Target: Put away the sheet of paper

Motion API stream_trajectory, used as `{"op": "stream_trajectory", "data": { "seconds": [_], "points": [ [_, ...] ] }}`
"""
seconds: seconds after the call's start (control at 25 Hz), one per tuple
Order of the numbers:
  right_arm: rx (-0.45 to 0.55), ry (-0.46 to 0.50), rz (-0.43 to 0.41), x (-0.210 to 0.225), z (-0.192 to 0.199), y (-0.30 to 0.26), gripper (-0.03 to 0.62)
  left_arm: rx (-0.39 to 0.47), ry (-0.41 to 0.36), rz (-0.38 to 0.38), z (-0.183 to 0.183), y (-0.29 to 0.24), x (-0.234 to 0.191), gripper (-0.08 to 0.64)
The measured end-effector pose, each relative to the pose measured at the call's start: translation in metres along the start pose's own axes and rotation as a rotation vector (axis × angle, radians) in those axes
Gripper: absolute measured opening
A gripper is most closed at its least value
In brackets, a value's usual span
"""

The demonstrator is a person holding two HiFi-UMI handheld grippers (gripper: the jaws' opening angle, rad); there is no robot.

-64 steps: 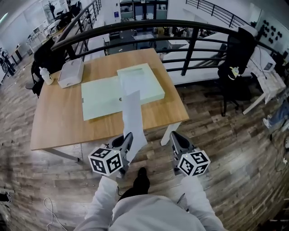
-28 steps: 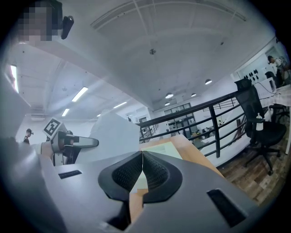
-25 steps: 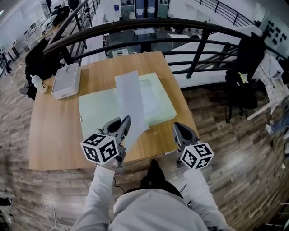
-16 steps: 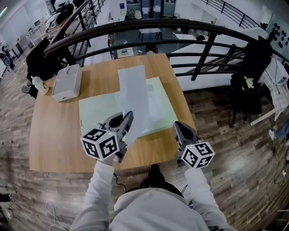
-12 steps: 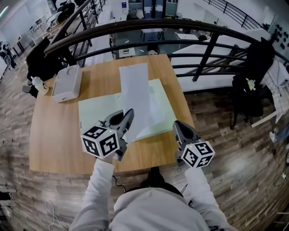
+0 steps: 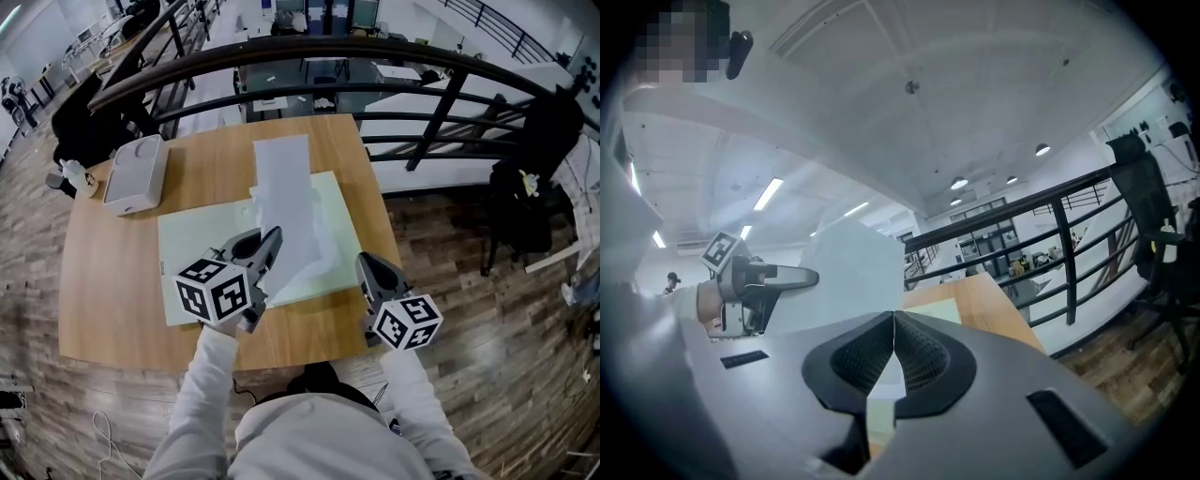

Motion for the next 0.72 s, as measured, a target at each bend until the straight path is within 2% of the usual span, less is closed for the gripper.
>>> {"op": "stream_trajectory", "data": {
  "seconds": [0.28, 0.72],
  "points": [
    [-0.022, 0.004, -0.006, 0.010, 0.003, -0.008, 0.028, -0.041, 0.031, -0.020, 0.022, -0.012, -0.017, 0.017],
    [-0.042, 0.000, -0.020, 0.012, 0.008, -0.014, 0.028, -0.076, 0.117, -0.086, 0.056, 0.002, -0.052, 0.017]
  ]
}}
Point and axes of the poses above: the fingertips, and each gripper's own axes: y backward along the fingers, x to its right, z out of its underside, the point moved 7 cm from there along y, backward along the fingers, and after that the axes turned 7 degrees about x, right-handed, at the moved point
